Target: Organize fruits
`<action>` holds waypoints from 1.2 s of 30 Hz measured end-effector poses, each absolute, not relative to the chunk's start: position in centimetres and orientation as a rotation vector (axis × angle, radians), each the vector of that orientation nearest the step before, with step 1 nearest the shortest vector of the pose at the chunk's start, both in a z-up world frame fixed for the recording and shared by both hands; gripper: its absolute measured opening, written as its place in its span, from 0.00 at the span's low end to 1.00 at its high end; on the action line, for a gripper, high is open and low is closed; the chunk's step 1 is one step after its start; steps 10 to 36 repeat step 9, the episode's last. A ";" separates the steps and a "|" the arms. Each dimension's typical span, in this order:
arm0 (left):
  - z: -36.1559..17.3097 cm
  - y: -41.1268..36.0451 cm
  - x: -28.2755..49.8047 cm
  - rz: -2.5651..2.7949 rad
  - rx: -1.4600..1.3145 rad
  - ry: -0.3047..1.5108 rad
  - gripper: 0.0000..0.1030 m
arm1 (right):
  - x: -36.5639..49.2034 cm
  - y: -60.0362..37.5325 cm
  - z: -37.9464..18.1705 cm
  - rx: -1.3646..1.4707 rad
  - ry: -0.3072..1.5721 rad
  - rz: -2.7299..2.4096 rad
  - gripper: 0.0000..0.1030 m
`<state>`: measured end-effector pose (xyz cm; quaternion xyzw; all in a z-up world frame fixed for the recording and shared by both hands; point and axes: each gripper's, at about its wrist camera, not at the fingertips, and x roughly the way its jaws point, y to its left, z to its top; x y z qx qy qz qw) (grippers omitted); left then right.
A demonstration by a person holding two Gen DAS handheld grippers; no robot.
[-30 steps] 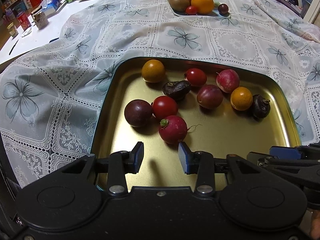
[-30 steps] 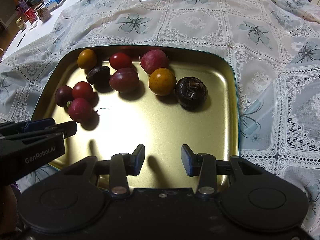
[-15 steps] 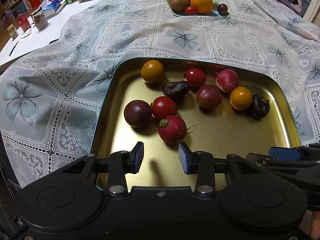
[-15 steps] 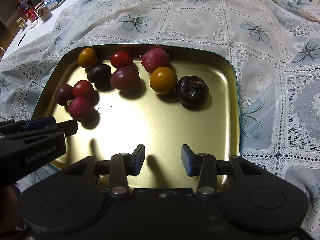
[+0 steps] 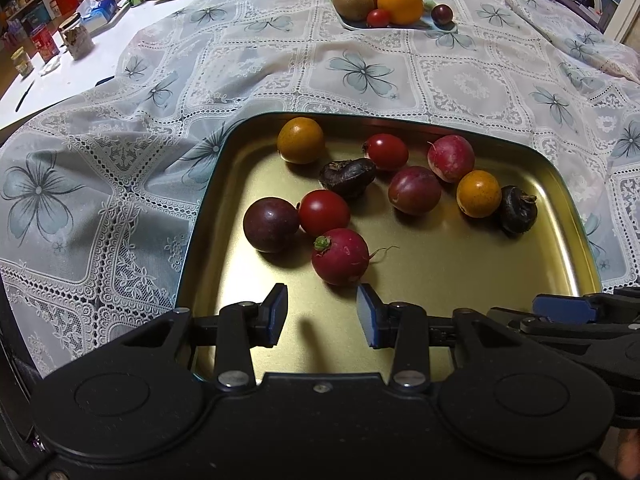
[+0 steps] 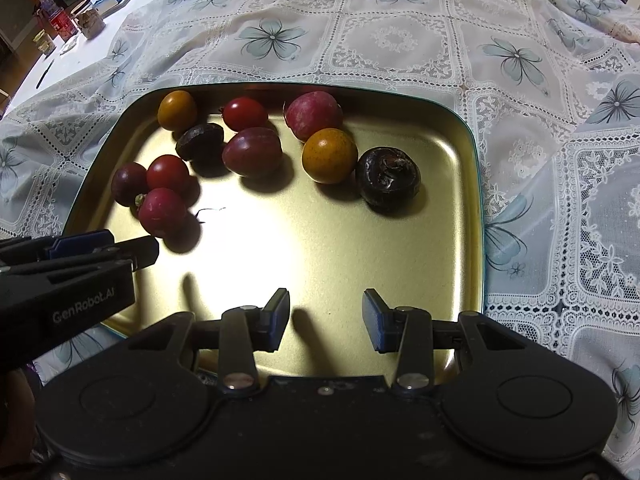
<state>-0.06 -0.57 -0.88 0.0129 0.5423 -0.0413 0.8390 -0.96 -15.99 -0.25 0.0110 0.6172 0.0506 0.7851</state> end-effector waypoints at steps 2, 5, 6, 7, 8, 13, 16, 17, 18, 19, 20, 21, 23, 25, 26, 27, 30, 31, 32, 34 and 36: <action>-0.9 -0.6 -0.1 -0.089 0.029 1.147 0.47 | -1.0 -16.0 -0.3 0.024 1.332 0.110 0.41; -0.8 -0.6 -0.1 -0.091 0.029 1.145 0.47 | -0.9 -16.0 -0.3 0.025 1.338 0.110 0.41; -0.8 -0.6 -0.1 -0.091 0.029 1.143 0.47 | -0.9 -16.0 -0.3 0.025 1.338 0.110 0.41; -0.8 -0.6 -0.1 -0.092 0.029 1.141 0.47 | -0.9 -16.0 -0.3 0.024 1.337 0.110 0.41; -0.8 -0.6 -0.1 -0.092 0.031 1.141 0.47 | -0.9 -16.0 -0.3 0.023 1.337 0.110 0.41; -0.7 -0.6 -0.2 -0.094 0.031 1.140 0.47 | -0.9 -16.0 -0.3 0.024 1.338 0.110 0.41; -0.7 -0.6 -0.2 -0.094 0.031 1.140 0.47 | -0.9 -16.0 -0.3 0.024 1.338 0.110 0.41; -0.7 -0.6 -0.2 -0.094 0.031 1.140 0.47 | -0.9 -16.0 -0.3 0.024 1.338 0.110 0.41; -0.7 -0.6 -0.2 -0.094 0.031 1.140 0.47 | -0.9 -16.0 -0.3 0.024 1.338 0.110 0.41; -0.7 -0.6 -0.2 -0.094 0.031 1.140 0.47 | -0.9 -16.0 -0.3 0.024 1.338 0.110 0.41; -0.7 -0.6 -0.2 -0.094 0.031 1.140 0.47 | -0.9 -16.0 -0.3 0.024 1.338 0.110 0.41; -0.7 -0.6 -0.2 -0.094 0.031 1.140 0.47 | -0.9 -16.0 -0.3 0.024 1.338 0.110 0.41; -0.7 -0.6 -0.2 -0.094 0.031 1.140 0.47 | -0.9 -16.0 -0.3 0.024 1.338 0.110 0.41; -0.7 -0.6 -0.2 -0.094 0.031 1.140 0.47 | -0.9 -16.0 -0.3 0.024 1.338 0.110 0.41; -0.7 -0.6 -0.2 -0.094 0.031 1.140 0.47 | -0.9 -16.0 -0.3 0.024 1.338 0.110 0.41; -0.7 -0.6 -0.2 -0.094 0.031 1.140 0.47 | -0.9 -16.0 -0.3 0.024 1.338 0.110 0.41; -0.7 -0.6 -0.2 -0.094 0.031 1.140 0.47 | -0.9 -16.0 -0.3 0.024 1.338 0.110 0.41; -0.7 -0.6 -0.2 -0.094 0.031 1.140 0.47 | -0.9 -16.0 -0.3 0.024 1.338 0.110 0.41; -0.7 -0.6 -0.2 -0.094 0.031 1.140 0.47 | -0.9 -16.0 -0.3 0.024 1.338 0.110 0.41; -0.7 -0.6 -0.2 -0.094 0.031 1.140 0.47 | -0.9 -16.0 -0.3 0.024 1.338 0.110 0.41; -0.7 -0.6 -0.2 -0.094 0.031 1.140 0.47 | -0.9 -16.0 -0.3 0.024 1.338 0.110 0.41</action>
